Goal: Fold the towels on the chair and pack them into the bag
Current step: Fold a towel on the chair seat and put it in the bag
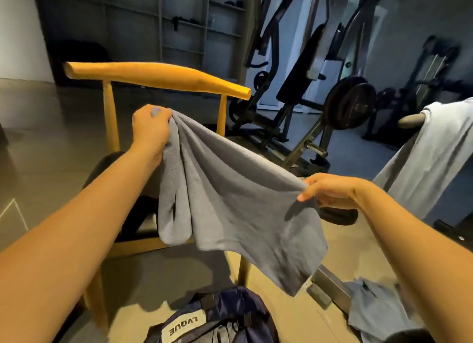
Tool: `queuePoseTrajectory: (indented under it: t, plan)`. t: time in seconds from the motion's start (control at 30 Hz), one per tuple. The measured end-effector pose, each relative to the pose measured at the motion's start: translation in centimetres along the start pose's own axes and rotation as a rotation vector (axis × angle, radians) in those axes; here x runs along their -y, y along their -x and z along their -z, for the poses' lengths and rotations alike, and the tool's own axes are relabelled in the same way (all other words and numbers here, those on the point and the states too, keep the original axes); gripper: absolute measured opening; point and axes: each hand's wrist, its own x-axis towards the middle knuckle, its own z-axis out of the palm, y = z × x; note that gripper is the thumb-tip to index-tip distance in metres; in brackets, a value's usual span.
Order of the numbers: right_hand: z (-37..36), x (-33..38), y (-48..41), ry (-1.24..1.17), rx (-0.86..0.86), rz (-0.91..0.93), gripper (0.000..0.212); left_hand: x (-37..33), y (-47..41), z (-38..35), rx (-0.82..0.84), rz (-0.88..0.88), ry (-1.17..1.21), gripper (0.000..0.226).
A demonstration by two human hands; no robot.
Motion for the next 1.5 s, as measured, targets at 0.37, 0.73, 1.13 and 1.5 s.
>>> queuePoseTrajectory:
  t: [0.37, 0.73, 1.13, 1.5]
  plan:
    - [-1.1, 2.0, -6.6, 0.295, -0.436, 0.1, 0.022, 2.1, -3.6, 0.4, -0.127, -0.048, 0.032, 0.008]
    - [-2.6, 7.9, -10.1, -0.218, -0.644, 0.19, 0.012, 1.5, -4.3, 0.1, -0.095, -0.053, -0.169, 0.01]
    - [-7.1, 11.8, -10.1, -0.567, -0.084, 0.311, 0.013, 0.6, 2.4, -2.6, 0.385, 0.032, -0.364, 0.014]
    - [-8.7, 11.7, -9.7, -0.453, -0.025, 0.484, 0.026, 1.7, 3.3, -3.5, 0.317, 0.23, -0.157, 0.007]
